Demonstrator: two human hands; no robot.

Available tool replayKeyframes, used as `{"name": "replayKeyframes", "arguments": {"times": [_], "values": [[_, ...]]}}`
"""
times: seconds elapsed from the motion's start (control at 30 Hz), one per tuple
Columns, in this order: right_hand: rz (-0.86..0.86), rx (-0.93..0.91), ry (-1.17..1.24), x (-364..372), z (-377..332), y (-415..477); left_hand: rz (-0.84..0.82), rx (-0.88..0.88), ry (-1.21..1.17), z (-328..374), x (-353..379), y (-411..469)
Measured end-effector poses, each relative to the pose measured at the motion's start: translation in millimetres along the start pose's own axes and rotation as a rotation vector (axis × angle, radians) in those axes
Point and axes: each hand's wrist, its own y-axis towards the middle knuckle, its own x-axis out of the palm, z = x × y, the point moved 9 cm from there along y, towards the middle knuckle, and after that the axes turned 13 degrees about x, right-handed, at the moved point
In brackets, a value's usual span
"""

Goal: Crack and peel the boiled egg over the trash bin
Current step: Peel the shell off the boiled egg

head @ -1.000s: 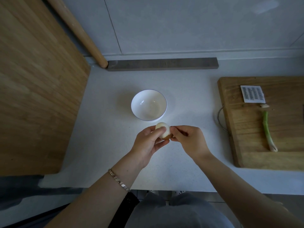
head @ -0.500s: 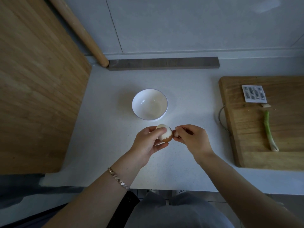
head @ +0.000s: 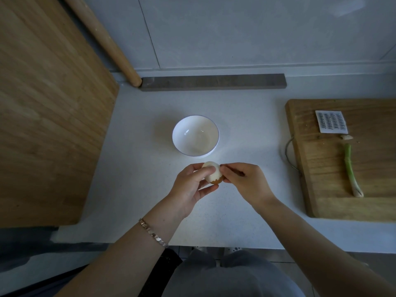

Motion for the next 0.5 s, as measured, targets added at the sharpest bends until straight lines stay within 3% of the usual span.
{"name": "replayKeyframes", "arguments": {"times": [0.33, 0.43, 0.5], "values": [[0.148, -0.085, -0.156, -5, -4, -2, 0.015, -0.005, 0.096, 0, -5, 0], [0.117, -0.026, -0.054, -5, -1, 3, 0.004, 0.003, 0.082, 2, -7, 0], [0.075, 0.110, 0.146, -5, 9, 10, 0.000, -0.002, 0.034, 4, -7, -1]]}}
